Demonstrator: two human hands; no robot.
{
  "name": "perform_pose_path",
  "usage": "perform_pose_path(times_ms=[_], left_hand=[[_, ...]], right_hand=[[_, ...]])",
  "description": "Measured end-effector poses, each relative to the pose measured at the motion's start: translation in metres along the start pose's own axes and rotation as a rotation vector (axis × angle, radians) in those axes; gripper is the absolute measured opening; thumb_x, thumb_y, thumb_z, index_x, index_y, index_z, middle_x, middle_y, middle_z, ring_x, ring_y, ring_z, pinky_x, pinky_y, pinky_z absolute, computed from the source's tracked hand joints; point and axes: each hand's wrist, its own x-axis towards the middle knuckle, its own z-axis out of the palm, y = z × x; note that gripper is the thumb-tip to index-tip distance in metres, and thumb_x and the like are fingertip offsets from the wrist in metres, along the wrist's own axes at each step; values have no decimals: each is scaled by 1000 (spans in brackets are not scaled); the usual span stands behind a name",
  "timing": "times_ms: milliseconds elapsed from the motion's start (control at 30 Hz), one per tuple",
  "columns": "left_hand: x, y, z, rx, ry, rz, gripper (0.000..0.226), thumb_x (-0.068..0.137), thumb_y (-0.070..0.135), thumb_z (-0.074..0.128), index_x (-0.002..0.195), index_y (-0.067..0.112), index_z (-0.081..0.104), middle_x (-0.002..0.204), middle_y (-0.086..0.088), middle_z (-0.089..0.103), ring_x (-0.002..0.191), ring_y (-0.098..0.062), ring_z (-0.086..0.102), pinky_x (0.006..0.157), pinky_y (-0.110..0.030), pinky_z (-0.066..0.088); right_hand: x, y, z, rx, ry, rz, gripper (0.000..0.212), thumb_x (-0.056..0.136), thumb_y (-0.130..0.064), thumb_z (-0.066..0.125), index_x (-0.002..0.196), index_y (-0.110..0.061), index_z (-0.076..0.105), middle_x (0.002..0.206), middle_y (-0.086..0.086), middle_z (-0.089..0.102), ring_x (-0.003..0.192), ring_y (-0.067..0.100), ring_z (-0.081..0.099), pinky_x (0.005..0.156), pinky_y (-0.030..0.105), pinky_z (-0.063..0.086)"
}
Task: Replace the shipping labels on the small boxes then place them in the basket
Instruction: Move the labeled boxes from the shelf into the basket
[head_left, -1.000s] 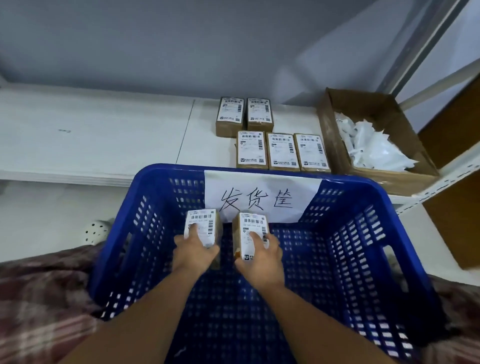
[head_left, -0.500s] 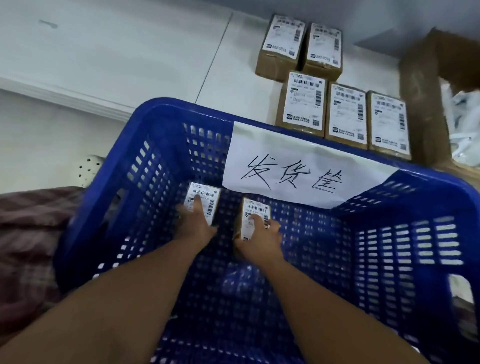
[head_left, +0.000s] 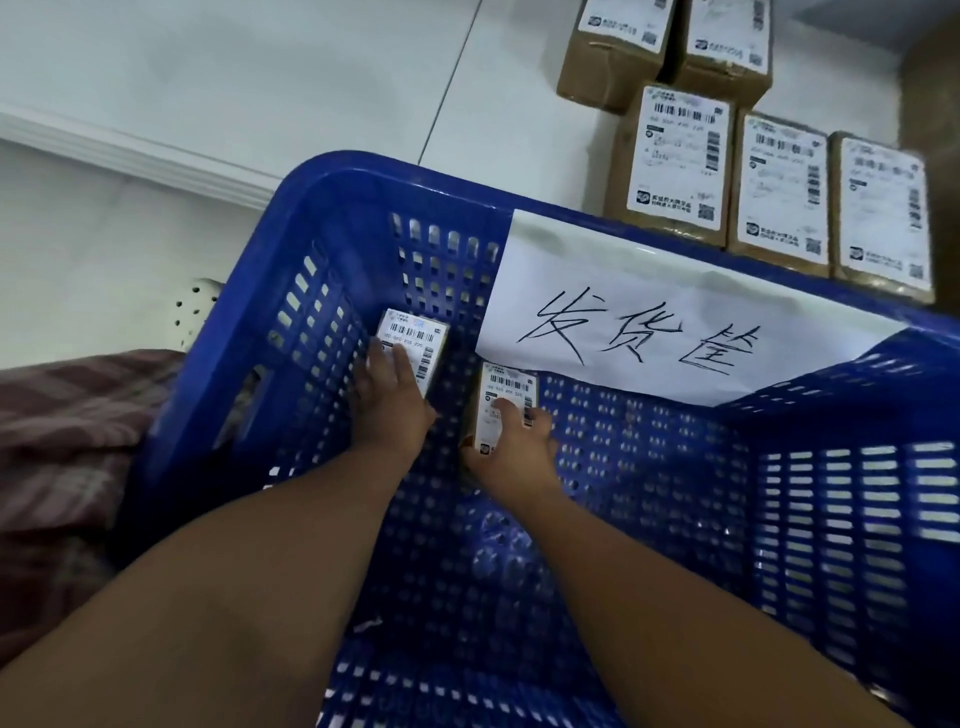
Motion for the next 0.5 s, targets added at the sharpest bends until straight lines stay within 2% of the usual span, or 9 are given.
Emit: perform_pose_path(times_ms=[100,300,400,500], left_hand=[[0,-5,5,39,58,52,72,92,23,54,151,18,13,157,-16,-3,143,-38,2,116,-51,15],[1,-13,1,118,47,74,66,94,29,52,149,36,16,156,-14,1,139,-38,11,111,-51,26],[3,-11,2,149,-19,55,65,98,29,45,150,38,7,157,-13,-6,142,-38,4,113,-52,19],[8,-12,9,-12,-47,-21,60,99,33,40,151,37,9,158,-12,-4,143,-37,-1,115,-52,12]], right_hand=[[4,-4,3,-12,12,-26,70,90,-37,63,149,-30,25,154,9,5,139,37,17,106,45,38],[18,-13,10,-9,35,-23,74,87,-38,66,148,-29,25,153,12,8,138,38,19,107,45,37],[26,-19,16,14,41,-23,76,87,-40,67,149,-29,25,154,13,4,139,39,16,106,48,40],[31,-22,21,41,29,-25,79,87,-39,68,150,-30,22,155,15,0,141,40,14,109,48,36]])
